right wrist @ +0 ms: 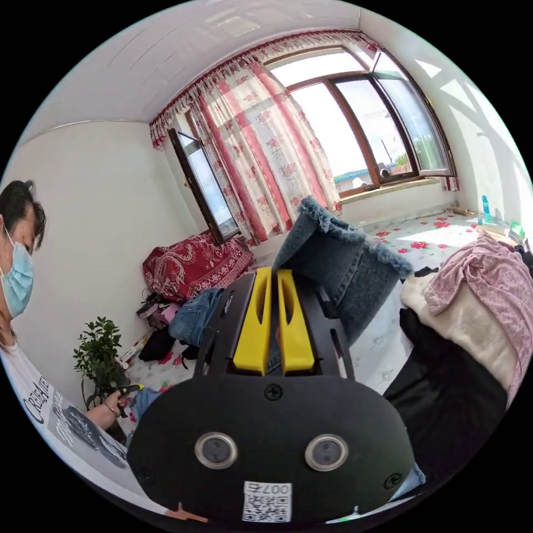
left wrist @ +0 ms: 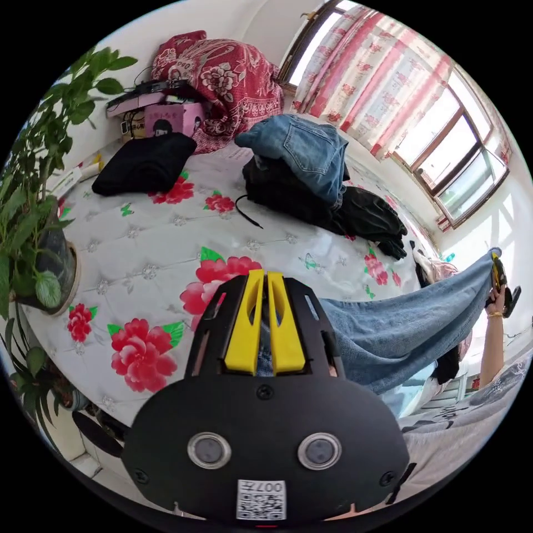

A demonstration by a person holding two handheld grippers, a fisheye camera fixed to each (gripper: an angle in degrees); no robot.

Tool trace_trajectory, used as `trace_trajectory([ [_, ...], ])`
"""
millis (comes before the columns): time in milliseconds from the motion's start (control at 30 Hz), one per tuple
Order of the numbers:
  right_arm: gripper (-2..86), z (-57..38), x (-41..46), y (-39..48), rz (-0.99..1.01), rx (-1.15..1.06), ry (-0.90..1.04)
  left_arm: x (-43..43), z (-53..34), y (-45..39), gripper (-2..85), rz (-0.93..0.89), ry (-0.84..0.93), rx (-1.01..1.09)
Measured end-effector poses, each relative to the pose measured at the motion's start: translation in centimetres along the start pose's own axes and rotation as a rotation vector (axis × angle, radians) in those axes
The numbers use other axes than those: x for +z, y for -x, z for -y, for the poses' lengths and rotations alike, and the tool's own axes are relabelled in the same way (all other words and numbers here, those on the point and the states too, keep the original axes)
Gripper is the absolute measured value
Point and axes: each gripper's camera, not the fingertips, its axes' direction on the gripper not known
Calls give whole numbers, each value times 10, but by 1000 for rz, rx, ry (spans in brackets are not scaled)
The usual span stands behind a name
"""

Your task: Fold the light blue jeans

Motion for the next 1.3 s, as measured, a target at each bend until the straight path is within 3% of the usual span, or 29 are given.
trace_trajectory([
  [100, 26, -24, 52, -25, -260, -8, 194, 12, -6, -12, -7, 96, 7, 31],
  [167, 35, -54, 86, -62, -368, 146, 420, 22, -20, 1, -5, 101, 70, -34],
  [200, 40, -78, 98, -80, -373, 223, 526, 21, -32, 15, -5, 81, 93, -91],
  [300, 47, -130, 102, -92, -303, 313, 583, -8, -54, 40, 5, 115, 28, -155],
  [467, 54, -172, 133, -77, -269, 286, 706, -12, -29, 46, 58, 120, 19, -44],
  [567, 58, -184, 166, -64, -271, 218, 780, 34, -1, 42, 84, 16, 119, 14],
  [700, 65, -224, 218, -52, -327, 114, 1004, 112, 13, 32, 71, 118, 350, 38],
  [767, 64, -230, 214, -39, -408, 34, 878, 114, 19, 25, 63, 176, 334, 73],
  [900, 61, -243, 213, -22, -513, -6, 805, 121, 33, 19, 45, 250, 299, 134],
  [1167, 56, -215, 243, -31, -450, 68, 815, 160, 109, 17, 37, 350, 194, 259],
  [1300, 60, -201, 222, -18, -418, 76, 808, 161, 143, 37, 51, 280, 200, 137],
])
